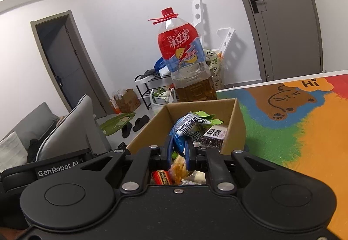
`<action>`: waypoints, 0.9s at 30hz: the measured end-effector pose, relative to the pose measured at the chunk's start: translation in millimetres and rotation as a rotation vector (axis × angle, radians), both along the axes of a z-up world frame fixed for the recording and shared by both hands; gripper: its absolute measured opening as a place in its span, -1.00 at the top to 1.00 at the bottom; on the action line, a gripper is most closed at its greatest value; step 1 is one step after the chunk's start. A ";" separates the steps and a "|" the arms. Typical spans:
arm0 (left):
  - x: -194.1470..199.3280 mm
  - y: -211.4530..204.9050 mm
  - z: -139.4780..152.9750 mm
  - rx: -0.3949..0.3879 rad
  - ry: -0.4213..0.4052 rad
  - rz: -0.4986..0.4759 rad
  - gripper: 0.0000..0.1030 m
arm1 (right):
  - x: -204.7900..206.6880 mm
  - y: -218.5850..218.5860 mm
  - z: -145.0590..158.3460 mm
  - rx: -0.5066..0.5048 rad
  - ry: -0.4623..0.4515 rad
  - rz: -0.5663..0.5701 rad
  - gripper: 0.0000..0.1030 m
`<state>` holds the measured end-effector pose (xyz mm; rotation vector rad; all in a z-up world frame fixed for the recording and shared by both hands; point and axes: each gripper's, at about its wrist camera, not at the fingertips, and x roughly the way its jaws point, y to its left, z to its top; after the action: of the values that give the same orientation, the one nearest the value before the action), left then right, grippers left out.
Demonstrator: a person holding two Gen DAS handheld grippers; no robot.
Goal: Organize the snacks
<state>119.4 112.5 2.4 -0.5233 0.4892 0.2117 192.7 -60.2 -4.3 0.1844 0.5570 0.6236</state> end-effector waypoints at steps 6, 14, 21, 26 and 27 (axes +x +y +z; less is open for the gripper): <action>-12.7 -0.9 0.0 0.019 0.009 0.004 -0.42 | -8.7 -11.5 2.7 -0.002 0.007 -0.025 0.12; -23.0 -8.6 -0.7 0.044 0.025 -0.018 -0.56 | -23.6 -34.6 9.3 -0.009 -0.013 -0.069 -0.20; -33.7 -23.0 -0.2 0.080 0.038 -0.063 -0.74 | -36.2 -56.2 11.8 -0.020 -0.021 -0.099 -0.60; -39.3 -35.2 5.3 0.115 0.047 -0.083 -0.88 | -47.0 -71.1 18.1 -0.030 -0.041 -0.108 -0.92; -40.6 -37.7 6.5 0.125 0.048 -0.086 -0.90 | -49.3 -74.8 19.4 -0.029 -0.045 -0.111 -0.97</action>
<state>78.8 74.7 8.9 -0.3752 0.5407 0.1716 143.5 -135.0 15.1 0.1727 0.5084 0.5102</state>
